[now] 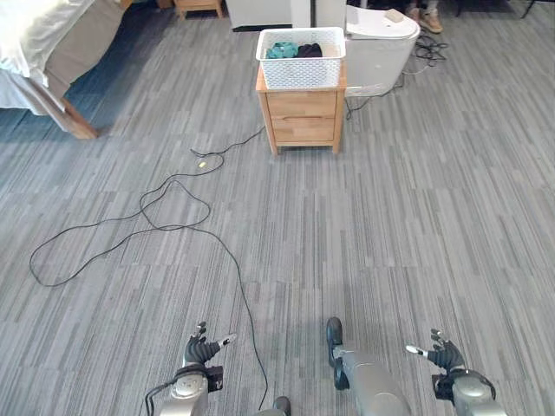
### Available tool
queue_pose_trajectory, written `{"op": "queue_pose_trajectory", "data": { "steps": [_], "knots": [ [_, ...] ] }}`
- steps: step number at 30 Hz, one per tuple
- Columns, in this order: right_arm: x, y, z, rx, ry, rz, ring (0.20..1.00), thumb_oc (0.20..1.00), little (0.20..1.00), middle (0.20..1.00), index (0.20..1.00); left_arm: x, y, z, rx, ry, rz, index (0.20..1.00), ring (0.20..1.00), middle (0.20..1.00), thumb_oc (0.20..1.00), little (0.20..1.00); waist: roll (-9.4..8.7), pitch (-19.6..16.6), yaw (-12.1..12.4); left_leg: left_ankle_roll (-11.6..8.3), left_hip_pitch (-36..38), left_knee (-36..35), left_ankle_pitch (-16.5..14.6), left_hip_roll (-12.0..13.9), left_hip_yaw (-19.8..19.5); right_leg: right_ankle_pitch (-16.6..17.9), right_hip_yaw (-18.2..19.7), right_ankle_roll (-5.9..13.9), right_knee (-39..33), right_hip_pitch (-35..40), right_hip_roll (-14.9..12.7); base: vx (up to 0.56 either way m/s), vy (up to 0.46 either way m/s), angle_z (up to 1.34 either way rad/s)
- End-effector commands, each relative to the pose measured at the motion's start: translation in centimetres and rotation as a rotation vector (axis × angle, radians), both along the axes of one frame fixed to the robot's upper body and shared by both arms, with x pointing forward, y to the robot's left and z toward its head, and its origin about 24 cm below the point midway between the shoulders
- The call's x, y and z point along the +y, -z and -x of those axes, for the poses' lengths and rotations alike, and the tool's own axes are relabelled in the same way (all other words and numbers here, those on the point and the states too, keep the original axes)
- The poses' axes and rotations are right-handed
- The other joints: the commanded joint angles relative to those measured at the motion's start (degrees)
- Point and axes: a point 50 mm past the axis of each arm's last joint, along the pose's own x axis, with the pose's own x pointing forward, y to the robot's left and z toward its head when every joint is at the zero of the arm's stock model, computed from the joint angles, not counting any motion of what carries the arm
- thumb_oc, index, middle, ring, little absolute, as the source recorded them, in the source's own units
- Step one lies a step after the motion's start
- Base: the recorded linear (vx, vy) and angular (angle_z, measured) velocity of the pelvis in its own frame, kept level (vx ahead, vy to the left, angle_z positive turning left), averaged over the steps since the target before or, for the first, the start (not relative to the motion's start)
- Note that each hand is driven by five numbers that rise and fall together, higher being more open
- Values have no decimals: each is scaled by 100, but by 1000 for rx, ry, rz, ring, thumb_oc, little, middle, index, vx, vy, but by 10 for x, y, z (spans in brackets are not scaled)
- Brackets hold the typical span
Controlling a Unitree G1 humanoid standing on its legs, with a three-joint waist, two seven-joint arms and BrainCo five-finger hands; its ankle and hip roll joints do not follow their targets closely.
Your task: Grab the laundry basket,head to the washer,open it,put in the laundry and shut it.
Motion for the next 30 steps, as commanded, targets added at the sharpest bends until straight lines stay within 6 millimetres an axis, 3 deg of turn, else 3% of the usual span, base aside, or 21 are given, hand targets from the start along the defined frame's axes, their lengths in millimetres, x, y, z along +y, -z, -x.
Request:
{"op": "queue_pose_trajectory", "data": {
  "steps": [1,2,4,5,6,7,8,9,11,14,17,20,21,22,24,25,28,30],
  "knots": [
    [-13,-13,-8,-67,-2,48,1000,1000,1000,1000,1000,12,-15,-14,-65,64,-79,1000,1000,1000,1000,1000,-134,-223,-149,-158,-144,939,724,-573,600,-102,227,11,-350,299,-113,200,-93,24],
    [-17,-13,-9,-58,12,60,1000,1000,1000,1000,1000,7,-17,-22,-79,89,-80,1000,1000,1000,1000,1000,-263,-150,-141,-16,-681,1252,581,-391,1131,-292,218,-56,-470,586,-256,208,-88,11],
    [-19,-13,-9,-56,19,67,1000,1000,1000,1000,1000,6,-18,-25,-82,98,-81,1000,1000,1000,1000,1000,-301,-127,-88,84,-899,1249,413,-348,1310,-352,209,-53,-528,711,-289,225,-56,20],
    [-20,-14,-10,-54,23,71,1000,1000,1000,1000,1000,7,-19,-27,-84,113,-97,1000,1000,1000,1000,1000,-373,-119,0,224,-1295,950,124,-363,1463,-462,251,-2,-611,900,-352,244,-34,23],
    [-20,-14,-10,-53,23,71,1000,1000,1000,1000,1000,7,-19,-27,-84,113,-97,1000,1000,1000,1000,1000,-374,-123,-2,224,-1298,947,126,-364,1463,-462,250,-1,-611,896,-354,257,-17,13],
    [-21,-13,-9,-47,24,75,1000,1000,1000,1000,1000,9,-19,-26,-80,115,-104,1000,1000,1000,1000,1000,-391,-120,35,222,-1525,740,234,-328,1510,-528,260,7,-635,990,-359,290,10,3],
    [-21,-10,-6,-28,30,79,1000,1000,1000,1000,1000,11,-19,-23,-71,108,-109,1000,1000,1000,1000,1000,-342,-90,158,142,-1918,190,815,-159,1542,-678,352,-18,-665,1247,-240,294,9,7],
    [-21,-10,-6,-28,30,79,1000,1000,1000,1000,1000,12,-19,-23,-70,108,-109,1000,1000,1000,1000,1000,-352,-80,161,139,-1882,156,827,-168,1547,-688,357,-18,-663,1265,-247,330,28,0],
    [-19,-9,-5,-20,32,81,1000,1000,1000,1000,1000,15,-18,-21,-64,86,-109,1000,1000,1000,1000,1000,-332,-15,322,23,-2238,-354,1328,-11,1473,-887,496,-30,-637,1544,-141,321,56,-34],
    [-17,-5,-2,-3,28,83,1000,1000,1000,1000,1000,19,-15,-16,-49,49,-109,1000,1000,1000,1000,1000,-340,-24,478,-69,-2532,-821,1639,141,1344,-1139,751,-23,-540,1901,-78,434,132,-28],
    [-14,-1,2,22,21,77,1000,1000,1000,1000,1000,20,-13,-10,-30,45,-107,1000,1000,1000,1000,1000,-354,-157,567,-67,-2391,-825,1824,263,1453,-1323,962,61,-468,2273,-162,579,251,-51],
    [-7,-1,-2,3,8,53,1000,1000,1000,1000,1000,27,-15,-10,-31,47,-129,1000,1000,1000,1000,1000,-499,-246,594,32,-2497,-278,1644,187,1479,-1304,1074,200,-193,2299,-420,441,227,-63],
    [1,-1,-6,-10,-11,32,1000,1000,1000,1000,1000,30,-19,-14,-48,47,-146,1000,1000,1000,1000,1000,-657,-289,643,186,-2525,152,1292,56,1599,-1025,1202,375,219,2193,-642,348,204,-46],
    [1,-1,-6,-10,-11,33,1000,1000,1000,1000,1000,30,-19,-14,-48,47,-146,1000,1000,1000,1000,1000,-645,-300,654,183,-2540,149,1301,74,1603,-1009,1214,372,214,2173,-626,342,204,-61],
    [8,-3,-14,-29,-40,26,1000,1000,1000,1000,1000,35,-24,-18,-62,45,-162,1000,1000,1000,1000,1000,-706,-240,658,363,-2437,289,1011,35,1702,-495,1276,468,978,1789,-747,270,185,-44],
    [13,-7,-22,-62,-59,17,1000,1000,1000,1000,1000,41,-27,-19,-67,34,-185,1000,1000,1000,1000,1000,-694,-159,621,488,-2150,235,808,-42,1784,-43,1196,490,1618,1407,-810,378,251,-20],
    [16,-8,-23,-66,-67,13,1000,1000,1000,1000,1000,43,-28,-18,-66,33,-191,1000,1000,1000,1000,1000,-646,-148,604,532,-1988,170,740,-36,1813,45,1108,453,1801,1195,-795,216,131,-26],
    [17,-8,-24,-62,-91,20,1000,1000,1000,1000,1000,44,-25,-14,-55,11,-183,1000,1000,1000,1000,1000,-536,-27,435,617,-1344,-74,467,-186,1769,-218,650,320,1800,538,-615,465,223,3]
  ]
}}
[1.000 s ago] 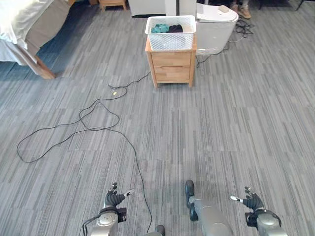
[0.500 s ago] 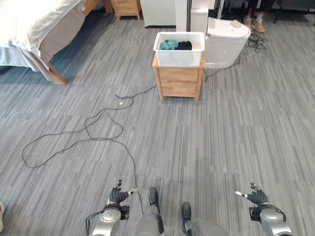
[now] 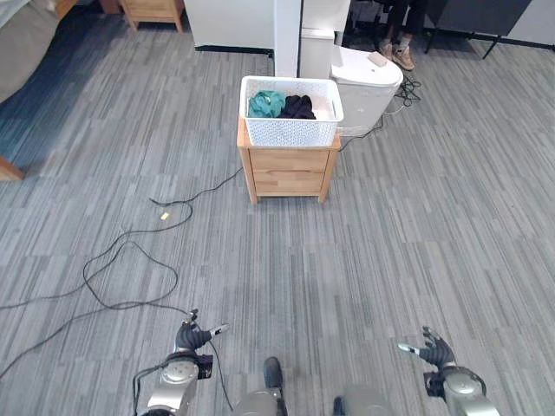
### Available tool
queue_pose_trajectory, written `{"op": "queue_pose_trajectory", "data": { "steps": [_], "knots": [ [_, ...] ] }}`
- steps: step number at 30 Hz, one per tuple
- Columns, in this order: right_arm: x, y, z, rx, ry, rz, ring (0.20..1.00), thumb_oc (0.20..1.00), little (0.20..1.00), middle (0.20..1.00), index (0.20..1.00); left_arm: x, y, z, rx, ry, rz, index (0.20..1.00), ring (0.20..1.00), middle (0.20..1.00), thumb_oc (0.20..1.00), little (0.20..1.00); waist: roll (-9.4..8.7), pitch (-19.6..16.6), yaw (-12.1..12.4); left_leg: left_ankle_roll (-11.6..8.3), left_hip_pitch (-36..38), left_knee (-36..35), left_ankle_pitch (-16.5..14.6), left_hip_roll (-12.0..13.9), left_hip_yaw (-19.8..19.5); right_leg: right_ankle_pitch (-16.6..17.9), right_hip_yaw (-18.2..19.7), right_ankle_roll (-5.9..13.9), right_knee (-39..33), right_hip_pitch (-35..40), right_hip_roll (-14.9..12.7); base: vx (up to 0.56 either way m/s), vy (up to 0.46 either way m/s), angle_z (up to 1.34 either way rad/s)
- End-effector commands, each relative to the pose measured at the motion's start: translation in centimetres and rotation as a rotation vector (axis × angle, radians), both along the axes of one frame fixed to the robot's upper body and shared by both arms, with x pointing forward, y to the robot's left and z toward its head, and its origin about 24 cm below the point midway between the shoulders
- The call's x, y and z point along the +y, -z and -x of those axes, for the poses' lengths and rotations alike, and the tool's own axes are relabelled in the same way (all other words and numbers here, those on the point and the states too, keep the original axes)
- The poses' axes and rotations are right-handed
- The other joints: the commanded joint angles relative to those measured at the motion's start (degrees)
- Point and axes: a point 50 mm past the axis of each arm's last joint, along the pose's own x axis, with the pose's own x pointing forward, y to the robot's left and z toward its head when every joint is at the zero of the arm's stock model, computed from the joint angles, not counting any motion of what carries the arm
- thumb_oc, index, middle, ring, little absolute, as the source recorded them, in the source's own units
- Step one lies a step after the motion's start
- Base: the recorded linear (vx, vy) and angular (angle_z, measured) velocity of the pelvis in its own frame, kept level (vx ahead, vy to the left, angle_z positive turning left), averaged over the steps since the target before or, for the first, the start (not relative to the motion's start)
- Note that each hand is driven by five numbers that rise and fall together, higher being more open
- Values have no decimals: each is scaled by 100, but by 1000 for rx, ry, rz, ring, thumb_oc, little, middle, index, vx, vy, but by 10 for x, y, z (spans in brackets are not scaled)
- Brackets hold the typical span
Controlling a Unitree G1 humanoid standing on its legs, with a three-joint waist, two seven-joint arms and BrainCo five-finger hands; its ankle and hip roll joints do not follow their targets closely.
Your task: Grab the laundry basket,head to the washer,open it,put in the laundry and shut it.
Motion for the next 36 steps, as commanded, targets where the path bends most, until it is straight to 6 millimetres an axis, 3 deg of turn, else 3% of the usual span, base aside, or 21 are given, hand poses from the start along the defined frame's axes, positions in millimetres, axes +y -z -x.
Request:
{"op": "queue_pose_trajectory", "data": {
  "steps": [1,2,4,5,7,12,13,14,17,18,19,22,23,24,25,26,27,28,31,34,36],
  "knots": [
    [-5,-12,-18,-61,-35,44,1000,1000,1000,1000,1000,19,-6,13,-18,-48,-50,1000,1000,1000,1000,1000,28,255,-104,-458,51,563,-835,273,0,1302,-538,281,-1368,-128,81,416,113,-40],
    [-5,-12,-18,-60,-38,46,1000,1000,1000,1000,1000,20,-4,16,-8,-56,-51,1000,1000,1000,1000,1000,44,278,-151,-485,278,479,-952,231,-8,1237,-912,274,-1748,-282,33,401,69,-40],
    [-6,-12,-18,-58,-40,48,1000,1000,1000,1000,1000,19,-1,18,7,-57,-45,1000,1000,1000,1000,1000,38,304,-195,-502,431,451,-1050,206,-19,1167,-1094,302,-2046,-315,35,447,34,8],
    [-10,-12,-16,-49,-37,59,1000,1000,1000,1000,1000,15,2,18,16,-60,-29,1000,1000,1000,1000,1000,14,314,-299,-569,924,390,-1351,86,-106,1290,-1457,440,-2813,-626,96,471,15,25],
    [-12,-11,-13,-36,-39,64,1000,1000,1000,1000,1000,11,4,18,17,-52,-22,1000,1000,1000,1000,1000,-16,303,-375,-612,1064,393,-1347,21,-123,1473,-1725,415,-3197,-674,64,462,-48,5],
    [-19,-6,0,2,-22,69,1000,1000,1000,1000,1000,5,8,23,36,-26,-10,1000,1000,1000,1000,1000,23,177,-494,-739,1428,524,-1523,-18,-352,1686,-1550,346,-3369,-565,58,437,-136,35],
    [-25,-5,3,11,-7,77,1000,1000,1000,1000,1000,2,13,28,63,-19,-4,1000,1000,1000,1000,1000,138,53,-552,-1015,1422,945,-1283,180,-351,1671,-1483,195,-3377,-337,191,261,-120,49],
    [-25,-5,3,10,-7,77,1000,1000,1000,1000,1000,2,13,28,62,-20,-4,1000,1000,1000,1000,1000,118,40,-564,-1011,1402,939,-1261,159,-362,1683,-1486,196,-3385,-351,168,379,-210,35],
    [-31,-13,-7,-29,13,89,1000,1000,1000,1000,1000,-7,16,25,55,-30,36,1000,1000,1000,1000,1000,62,175,-470,-1263,523,2917,-310,458,-373,1445,-1376,-178,-3459,123,285,221,-225,32],
    [-31,-13,-7,-29,13,89,1000,1000,1000,1000,1000,-7,16,25,55,-30,36,1000,1000,1000,1000,1000,64,174,-470,-1263,519,2920,-312,459,-373,1445,-1376,-178,-3459,121,286,293,-165,-39],
    [-34,-13,-7,-21,17,97,1000,1000,1000,1000,1000,-11,18,25,62,-28,49,1000,1000,1000,1000,1000,62,202,-385,-1137,248,2897,-477,567,-177,1264,-1339,-221,-3494,335,319,175,-53,-61],
    [-33,-13,-7,-17,12,99,1000,1000,1000,1000,1000,-12,18,24,64,-23,52,1000,1000,1000,1000,1000,30,177,-335,-1055,12,2731,-587,475,-127,1202,-1281,-191,-3537,416,300,219,-22,-38],
    [-37,-13,-6,-11,17,109,1000,1000,1000,1000,1000,-14,19,25,68,-7,51,1000,1000,1000,1000,1000,30,174,-280,-969,-220,2263,-762,419,-36,1087,-1158,-122,-3577,586,309,371,53,-44],
    [-39,-12,-3,5,19,122,1000,1000,1000,1000,1000,-15,18,25,75,21,36,1000,1000,1000,1000,1000,51,224,-203,-941,-540,1658,-730,453,-4,962,-1052,-96,-3600,807,338,484,75,-38],
    [-40,-11,-1,13,18,132,1000,1000,1000,1000,1000,-15,18,25,74,30,30,1000,1000,1000,1000,1000,82,239,-159,-981,-633,1253,-484,489,-71,899,-992,-86,-3623,913,393,288,61,-16],
    [-40,-11,-1,12,18,132,1000,1000,1000,1000,1000,-14,17,25,74,30,29,1000,1000,1000,1000,1000,76,228,-162,-980,-635,1222,-456,480,-70,909,-993,-87,-3628,900,387,344,90,-28],
    [-41,-10,2,20,24,138,1000,1000,1000,1000,1000,-13,16,25,67,32,25,1000,1000,1000,1000,1000,178,235,-76,-1108,-865,615,85,577,-230,775,-860,-85,-3648,1127,516,357,101,-26],
    [-41,-9,4,27,27,137,1000,1000,1000,1000,1000,-12,16,26,70,30,24,1000,1000,1000,1000,1000,195,241,-51,-1149,-928,377,238,624,-261,703,-803,-88,-3641,1245,540,363,101,-31],
    [-43,-7,10,43,39,145,1000,1000,1000,1000,1000,-11,16,28,72,19,21,1000,1000,1000,1000,1000,206,230,27,-1225,-1112,63,494,747,-292,511,-622,-31,-3574,1547,502,382,159,-20],
    [-41,-5,11,50,31,143,1000,1000,1000,1000,1000,-9,18,31,80,6,25,1000,1000,1000,1000,1000,244,166,84,-1206,-1014,34,512,775,-303,362,-479,16,-3442,1689,470,383,234,-41],
    [-39,-4,10,56,28,137,1000,1000,1000,1000,1000,-8,20,36,98,0,22,1000,1000,1000,1000,1000,243,77,110,-1150,-936,243,444,773,-199,319,-449,106,-3336,1829,296,296,220,-50]
  ]
}}
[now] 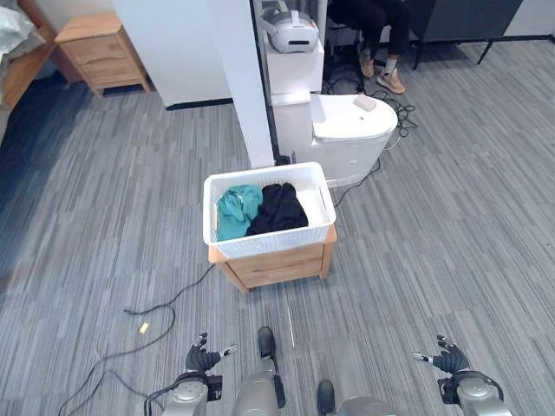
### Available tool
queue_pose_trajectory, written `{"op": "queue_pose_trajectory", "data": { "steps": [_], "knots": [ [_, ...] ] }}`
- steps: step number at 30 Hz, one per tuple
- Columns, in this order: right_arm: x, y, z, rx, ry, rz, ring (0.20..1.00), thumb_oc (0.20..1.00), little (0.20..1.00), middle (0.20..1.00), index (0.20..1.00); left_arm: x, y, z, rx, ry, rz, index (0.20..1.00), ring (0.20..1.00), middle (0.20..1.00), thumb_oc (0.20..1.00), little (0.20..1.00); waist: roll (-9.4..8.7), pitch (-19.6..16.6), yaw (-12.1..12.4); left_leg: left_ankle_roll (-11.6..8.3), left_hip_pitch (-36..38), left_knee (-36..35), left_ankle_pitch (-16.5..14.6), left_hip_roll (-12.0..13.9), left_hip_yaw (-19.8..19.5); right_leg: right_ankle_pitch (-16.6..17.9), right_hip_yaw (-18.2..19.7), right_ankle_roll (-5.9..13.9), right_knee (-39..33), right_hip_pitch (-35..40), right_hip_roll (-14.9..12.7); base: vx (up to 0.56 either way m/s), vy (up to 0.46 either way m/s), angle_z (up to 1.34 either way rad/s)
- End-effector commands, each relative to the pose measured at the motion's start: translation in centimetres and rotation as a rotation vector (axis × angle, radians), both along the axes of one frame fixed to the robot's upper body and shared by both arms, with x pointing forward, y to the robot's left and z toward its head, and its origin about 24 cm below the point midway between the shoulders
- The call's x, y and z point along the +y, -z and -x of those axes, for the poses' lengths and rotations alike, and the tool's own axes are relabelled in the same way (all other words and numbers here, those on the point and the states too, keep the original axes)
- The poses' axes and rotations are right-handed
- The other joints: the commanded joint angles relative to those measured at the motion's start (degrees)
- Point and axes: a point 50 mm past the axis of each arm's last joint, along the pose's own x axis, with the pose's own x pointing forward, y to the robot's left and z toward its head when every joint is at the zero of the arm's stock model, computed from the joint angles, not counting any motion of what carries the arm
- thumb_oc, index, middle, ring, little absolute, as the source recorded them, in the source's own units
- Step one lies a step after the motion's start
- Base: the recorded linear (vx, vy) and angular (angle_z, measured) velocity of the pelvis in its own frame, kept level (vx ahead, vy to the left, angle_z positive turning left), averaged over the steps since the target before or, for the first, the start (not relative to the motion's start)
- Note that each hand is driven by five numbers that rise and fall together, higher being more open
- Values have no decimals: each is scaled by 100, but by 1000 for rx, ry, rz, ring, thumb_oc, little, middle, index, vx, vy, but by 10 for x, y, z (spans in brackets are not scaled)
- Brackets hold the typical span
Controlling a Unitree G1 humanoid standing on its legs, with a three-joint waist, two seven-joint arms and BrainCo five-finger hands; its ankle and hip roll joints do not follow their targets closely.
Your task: Grab the laundry basket,head to the washer,open it,put in the laundry and shut it.
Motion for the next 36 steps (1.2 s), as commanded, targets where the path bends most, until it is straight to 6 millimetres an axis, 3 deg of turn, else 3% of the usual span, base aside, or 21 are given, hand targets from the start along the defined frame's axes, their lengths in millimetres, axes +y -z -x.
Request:
{"op": "queue_pose_trajectory", "data": {
  "steps": [1,2,3,4,7,10,14,16,17,23,25,29,31,36],
  "knots": [
    [-5,-6,-2,-42,11,20,1000,1000,1000,1000,1000,14,-9,-3,-33,40,-77,1000,1000,1000,1000,1000,-140,-159,237,56,7,493,-231,-19,121,-526,10,911,973,-314,-800,302,250,-47],
    [3,-5,-8,-56,-6,-3,1000,1000,1000,1000,1000,18,-8,-1,-21,42,-93,1000,1000,1000,1000,1000,-235,-214,278,209,137,615,-459,-145,265,-259,110,1083,1381,-426,-1012,297,249,-38],
    [3,-5,-8,-57,-6,-3,1000,1000,1000,1000,1000,18,-8,-1,-21,42,-93,1000,1000,1000,1000,1000,-224,-227,288,206,120,613,-451,-129,270,-243,120,1079,1375,-446,-998,325,267,-62],
    [8,-7,-14,-74,-26,-8,1000,1000,1000,1000,1000,26,-11,-3,-26,25,-114,1000,1000,1000,1000,1000,-241,-212,285,324,309,610,-611,-216,353,-9,203,1158,1999,-776,-1065,123,106,-57],
    [12,-11,-22,-97,-44,-10,1000,1000,1000,1000,1000,32,-15,-6,-39,10,-137,1000,1000,1000,1000,1000,-202,-187,268,393,499,543,-712,-238,394,110,185,1154,2272,-1183,-1010,144,113,-27],
    [12,-16,-30,-123,-64,5,1000,1000,1000,1000,1000,38,-20,-10,-67,-20,-148,1000,1000,1000,1000,1000,-139,-109,156,433,897,337,-859,-362,264,24,-105,1025,1790,-1759,-801,186,15,-4],
    [11,-25,-36,-160,-105,31,1000,1000,1000,1000,1000,40,-24,-12,-93,-37,-149,1000,1000,1000,1000,1000,-209,-42,128,405,996,385,-919,-439,119,15,-282,1011,1285,-1582,-823,111,-75,31],
    [10,-37,-44,-216,-145,57,1000,1000,1000,1000,1000,39,-28,-13,-125,-37,-149,1000,1000,1000,1000,1000,-219,-67,175,383,1039,363,-925,-455,99,-2,-252,970,1169,-1470,-807,93,-99,35],
    [9,-53,-54,-284,-191,91,1000,1000,1000,1000,1000,39,-30,-11,-148,-49,-146,1000,1000,1000,1000,1000,-190,-131,210,338,1072,297,-916,-437,120,-2,-303,930,1004,-1371,-803,102,-105,7],
    [11,-82,-74,-398,-289,157,1000,1000,1000,1000,1000,41,-41,-15,-222,-88,-136,1000,1000,1000,1000,1000,-114,-162,271,248,1129,89,-812,-399,1,-32,-461,860,769,-1212,-759,51,-89,15],
    [16,-98,-87,-457,-336,180,1000,1000,1000,1000,1000,40,-50,-25,-287,-118,-123,1000,1000,1000,1000,1000,-72,-148,312,199,1118,-34,-723,-384,-52,-32,-532,837,650,-1190,-725,4,-68,10],
    [23,-103,-100,-485,-341,176,1000,1000,1000,1000,1000,37,-56,-40,-317,-97,-156,1000,1000,1000,1000,1000,-28,-131,318,159,1088,-178,-618,-378,-78,-3,-599,831,496,-1172,-694,-7,-44,18],
    [33,-109,-116,-516,-319,151,1000,1000,1000,1000,1000,29,-66,-63,-362,-74,-180,1000,1000,1000,1000,1000,13,-69,315,145,1027,-286,-532,-358,-92,22,-603,815,445,-1240,-661,-49,-28,10],
    [52,-110,-137,-529,-293,106,1000,1000,1000,1000,1000,18,-77,-91,-408,-76,-201,1000,1000,1000,1000,1000,64,-6,312,135,822,-399,-428,-346,-131,72,-544,803,464,-1547,-601,-82,-9,-1]
  ]
}}
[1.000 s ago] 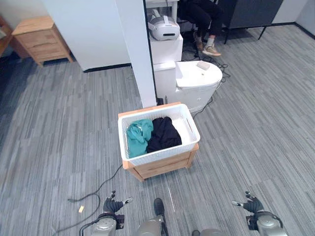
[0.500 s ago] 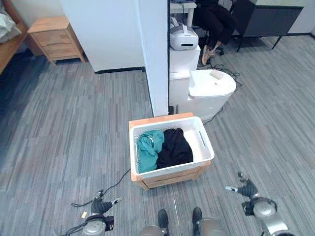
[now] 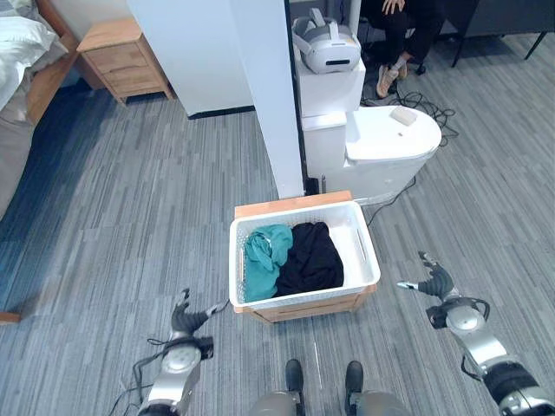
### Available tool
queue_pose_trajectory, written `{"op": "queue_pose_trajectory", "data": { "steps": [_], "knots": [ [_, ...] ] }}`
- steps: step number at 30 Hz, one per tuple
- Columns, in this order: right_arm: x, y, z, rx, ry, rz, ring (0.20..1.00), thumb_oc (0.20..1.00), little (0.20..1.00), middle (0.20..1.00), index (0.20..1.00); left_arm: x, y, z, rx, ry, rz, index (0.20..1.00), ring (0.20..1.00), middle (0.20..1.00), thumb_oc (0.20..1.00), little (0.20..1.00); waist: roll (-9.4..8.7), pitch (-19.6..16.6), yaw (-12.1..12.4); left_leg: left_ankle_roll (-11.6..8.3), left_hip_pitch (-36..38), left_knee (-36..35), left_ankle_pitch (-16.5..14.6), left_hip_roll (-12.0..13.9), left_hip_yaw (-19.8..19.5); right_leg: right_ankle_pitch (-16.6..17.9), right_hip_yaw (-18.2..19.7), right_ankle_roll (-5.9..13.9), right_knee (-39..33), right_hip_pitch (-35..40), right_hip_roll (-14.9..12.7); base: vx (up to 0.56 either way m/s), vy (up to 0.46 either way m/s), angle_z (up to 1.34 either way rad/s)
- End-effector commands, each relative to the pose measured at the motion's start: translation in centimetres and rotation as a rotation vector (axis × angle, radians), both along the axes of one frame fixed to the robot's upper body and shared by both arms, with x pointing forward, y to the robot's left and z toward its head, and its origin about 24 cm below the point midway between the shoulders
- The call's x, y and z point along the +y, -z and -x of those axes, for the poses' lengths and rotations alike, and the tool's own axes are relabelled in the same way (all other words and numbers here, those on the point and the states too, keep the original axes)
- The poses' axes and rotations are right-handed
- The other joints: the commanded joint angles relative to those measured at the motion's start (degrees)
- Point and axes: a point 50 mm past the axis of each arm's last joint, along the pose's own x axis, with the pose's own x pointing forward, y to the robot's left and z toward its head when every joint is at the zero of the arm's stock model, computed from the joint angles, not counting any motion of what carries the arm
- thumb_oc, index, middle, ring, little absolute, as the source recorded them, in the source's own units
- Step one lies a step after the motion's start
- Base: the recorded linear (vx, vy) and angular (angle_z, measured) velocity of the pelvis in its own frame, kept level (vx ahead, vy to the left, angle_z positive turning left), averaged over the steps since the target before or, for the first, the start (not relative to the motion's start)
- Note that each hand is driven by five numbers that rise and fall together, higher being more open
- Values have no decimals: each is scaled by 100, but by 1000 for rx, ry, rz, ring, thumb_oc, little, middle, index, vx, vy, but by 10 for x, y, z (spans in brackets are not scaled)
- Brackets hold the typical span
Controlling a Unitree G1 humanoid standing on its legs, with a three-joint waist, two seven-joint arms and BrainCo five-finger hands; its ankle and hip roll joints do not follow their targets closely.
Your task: Grab the laundry basket,head to the washer,open it,put in the laundry and shut it.
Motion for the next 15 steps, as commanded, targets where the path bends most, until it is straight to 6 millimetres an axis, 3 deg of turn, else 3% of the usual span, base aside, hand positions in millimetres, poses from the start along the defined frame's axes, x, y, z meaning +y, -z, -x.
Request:
{"op": "queue_pose_trajectory", "data": {
  "steps": [1,2,4,7,9,11,15],
  "knots": [
    [32,-13,-27,-73,-23,-39,1000,1000,1000,1000,1000,4,-16,-30,-62,-58,-88,1000,1000,1000,1000,1000,-362,102,64,-281,-332,-155,50,25,24,-517,234,348,389,-473,-172,-144,4,-3],
    [44,-18,-41,-83,-26,-47,1000,1000,1000,1000,1000,-3,-21,-46,-69,-59,-108,1000,1000,1000,1000,1000,-352,192,65,-283,-497,-155,103,40,24,-497,276,335,498,-722,-151,-187,6,-7],
    [49,-21,-48,-81,-25,-46,1000,1000,1000,1000,1000,-4,-24,-55,-72,-62,-125,1000,1000,1000,1000,1000,-355,229,71,-285,-616,-155,143,43,30,-484,312,328,585,-899,-140,-123,8,-14],
    [64,-37,-74,-89,0,-65,1000,1000,1000,1000,1000,-7,-44,-86,-94,-90,-202,1000,1000,1000,1000,1000,-380,416,123,-294,-918,-155,247,35,0,-448,385,315,795,-1291,-133,-88,-7,-5],
    [71,-42,-82,-87,0,-61,1000,1000,1000,1000,1000,-12,-50,-96,-90,-84,-216,1000,1000,1000,1000,1000,-389,474,152,-309,-986,-155,282,34,-13,-441,395,317,832,-1363,-134,-18,-19,-6],
    [82,-62,-97,-122,-24,-49,1000,1000,1000,1000,1000,-18,-58,-108,-91,-57,-240,1000,1000,1000,1000,1000,-430,570,182,-339,-1090,-155,320,27,-28,-411,417,329,853,-1457,-147,-3,-9,3],
    [88,-75,-106,-138,-44,-7,1000,1000,1000,1000,1000,-33,-70,-122,-117,-2,-262,1000,1000,1000,1000,1000,-467,647,212,-351,-1180,-155,348,18,-51,-349,436,349,822,-1524,-155,2,-5,1]
  ]
}}
